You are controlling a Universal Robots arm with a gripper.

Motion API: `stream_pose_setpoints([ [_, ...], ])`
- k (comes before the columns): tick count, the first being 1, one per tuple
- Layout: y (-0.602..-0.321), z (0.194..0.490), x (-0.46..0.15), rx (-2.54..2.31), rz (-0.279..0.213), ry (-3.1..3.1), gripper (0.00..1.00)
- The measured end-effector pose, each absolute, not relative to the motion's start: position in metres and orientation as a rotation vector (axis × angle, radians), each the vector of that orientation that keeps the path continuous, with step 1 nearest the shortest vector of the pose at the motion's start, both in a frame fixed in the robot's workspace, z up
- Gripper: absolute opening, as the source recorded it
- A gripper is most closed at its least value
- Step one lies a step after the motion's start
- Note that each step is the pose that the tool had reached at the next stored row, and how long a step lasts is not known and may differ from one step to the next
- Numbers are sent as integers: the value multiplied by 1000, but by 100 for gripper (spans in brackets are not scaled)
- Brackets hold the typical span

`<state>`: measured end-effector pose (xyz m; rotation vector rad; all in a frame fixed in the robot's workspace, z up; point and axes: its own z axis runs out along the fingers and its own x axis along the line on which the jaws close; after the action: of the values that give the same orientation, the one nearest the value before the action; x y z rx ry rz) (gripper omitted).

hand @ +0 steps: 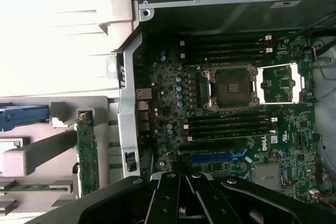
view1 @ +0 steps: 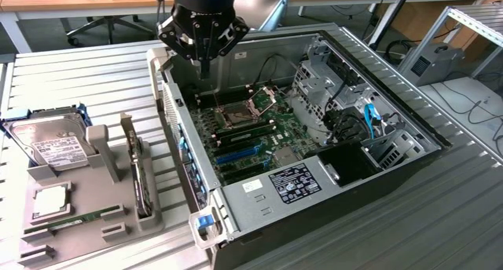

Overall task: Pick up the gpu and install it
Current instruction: 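Reach for the gpu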

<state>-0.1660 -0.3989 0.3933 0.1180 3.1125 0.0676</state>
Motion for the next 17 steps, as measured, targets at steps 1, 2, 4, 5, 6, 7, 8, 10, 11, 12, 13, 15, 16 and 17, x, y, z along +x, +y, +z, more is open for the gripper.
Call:
stream_pose_setpoints([
  [1,-399,393,-167,118,68,3112,11],
  [2,-399,393,-168,118,68,3112,11],
  [4,-399,393,-169,118,68,3113,11],
  [5,-399,393,-170,118,68,3112,11],
  [6,-399,393,-170,118,68,3112,11],
  [7,-399,393,-171,118,68,3112,11],
  [8,-399,393,-172,118,68,3113,11],
  [10,-399,393,-174,118,68,3113,11],
  [11,-399,393,-175,118,68,3112,11],
  [12,-399,393,-175,118,68,3113,11],
  [13,-399,393,-176,118,68,3113,11],
  [15,-399,393,-177,118,68,3112,11],
  [16,-399,393,-177,118,68,3112,11],
  [17,-399,393,-178,118,68,3112,11],
])
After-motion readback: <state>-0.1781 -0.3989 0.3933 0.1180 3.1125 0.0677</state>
